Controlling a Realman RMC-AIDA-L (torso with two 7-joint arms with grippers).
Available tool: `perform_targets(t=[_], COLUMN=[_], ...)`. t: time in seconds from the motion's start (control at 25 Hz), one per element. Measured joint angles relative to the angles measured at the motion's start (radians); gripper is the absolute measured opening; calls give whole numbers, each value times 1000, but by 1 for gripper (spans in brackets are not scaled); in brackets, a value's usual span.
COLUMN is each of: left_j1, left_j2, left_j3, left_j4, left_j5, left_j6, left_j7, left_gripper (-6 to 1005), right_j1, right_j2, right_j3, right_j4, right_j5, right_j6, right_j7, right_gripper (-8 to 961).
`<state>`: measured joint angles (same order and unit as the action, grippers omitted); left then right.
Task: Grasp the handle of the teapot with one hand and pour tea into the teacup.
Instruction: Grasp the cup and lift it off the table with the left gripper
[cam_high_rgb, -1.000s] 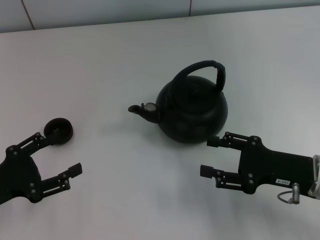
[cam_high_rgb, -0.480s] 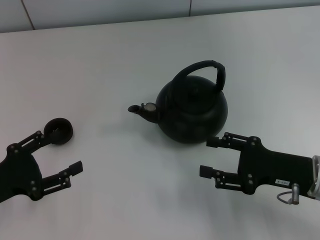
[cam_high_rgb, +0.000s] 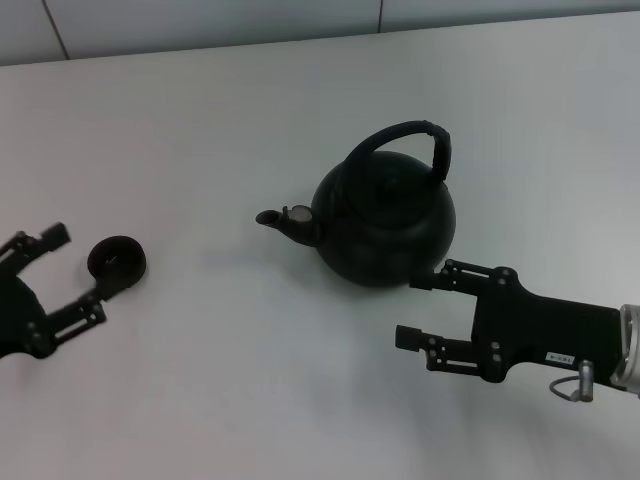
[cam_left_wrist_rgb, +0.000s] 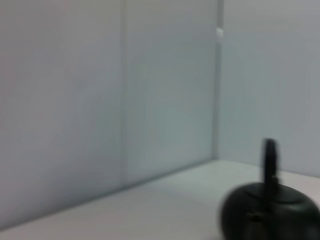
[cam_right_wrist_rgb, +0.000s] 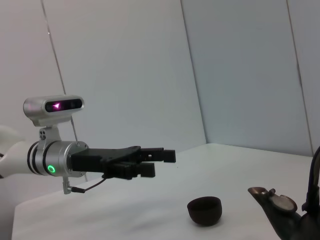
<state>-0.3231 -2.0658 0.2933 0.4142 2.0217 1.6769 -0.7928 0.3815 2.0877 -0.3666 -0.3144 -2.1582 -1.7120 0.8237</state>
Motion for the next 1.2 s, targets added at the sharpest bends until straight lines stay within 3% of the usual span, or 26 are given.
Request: perform_targets(t=[0.24, 1.2], left_j1=[11, -29], left_j2=[-1, -3], left_j3=[-117, -90], left_j4=[-91, -140], left_j5=[-5, 5], left_j6=[-92, -328], left_j7=[100, 126], left_gripper=[860, 861], right_j1=[7, 14], right_j2=[-2, -3], right_j3=[0, 2], right_j4=[0, 0], right_j5=[3, 24], right_j6=[0, 0], right_j7=[0, 0], right_gripper=[730, 728])
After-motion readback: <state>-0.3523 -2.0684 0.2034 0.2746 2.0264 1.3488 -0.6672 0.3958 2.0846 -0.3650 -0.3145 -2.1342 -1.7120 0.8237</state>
